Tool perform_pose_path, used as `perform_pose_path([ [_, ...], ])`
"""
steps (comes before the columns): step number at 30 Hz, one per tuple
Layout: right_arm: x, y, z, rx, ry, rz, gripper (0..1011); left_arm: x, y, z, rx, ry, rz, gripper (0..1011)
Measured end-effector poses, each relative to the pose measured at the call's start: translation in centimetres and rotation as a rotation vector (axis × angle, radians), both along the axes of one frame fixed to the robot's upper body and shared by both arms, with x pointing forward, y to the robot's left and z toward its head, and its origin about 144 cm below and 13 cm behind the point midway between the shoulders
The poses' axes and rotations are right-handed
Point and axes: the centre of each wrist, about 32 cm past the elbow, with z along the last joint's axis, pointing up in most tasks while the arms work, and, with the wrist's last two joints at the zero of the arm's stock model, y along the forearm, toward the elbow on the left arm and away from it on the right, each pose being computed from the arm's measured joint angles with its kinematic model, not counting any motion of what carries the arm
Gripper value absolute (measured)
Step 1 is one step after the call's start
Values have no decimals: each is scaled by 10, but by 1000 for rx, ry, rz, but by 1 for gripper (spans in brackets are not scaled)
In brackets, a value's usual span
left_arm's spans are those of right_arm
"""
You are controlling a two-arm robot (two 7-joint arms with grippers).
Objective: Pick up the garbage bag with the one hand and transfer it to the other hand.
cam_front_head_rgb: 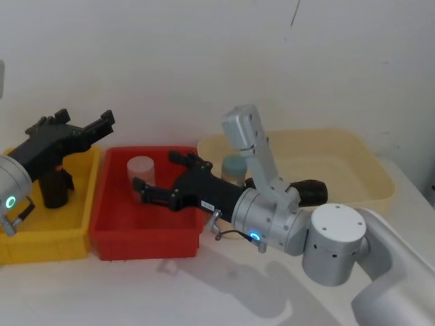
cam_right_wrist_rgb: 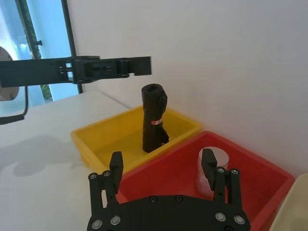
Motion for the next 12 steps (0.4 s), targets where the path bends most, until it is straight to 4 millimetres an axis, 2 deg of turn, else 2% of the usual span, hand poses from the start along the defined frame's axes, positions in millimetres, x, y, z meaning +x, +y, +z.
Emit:
perform_pose_path([
  [12, -6, 8, -3, 5, 7, 19, 1000, 0, 0, 0, 0, 0, 0, 1001],
])
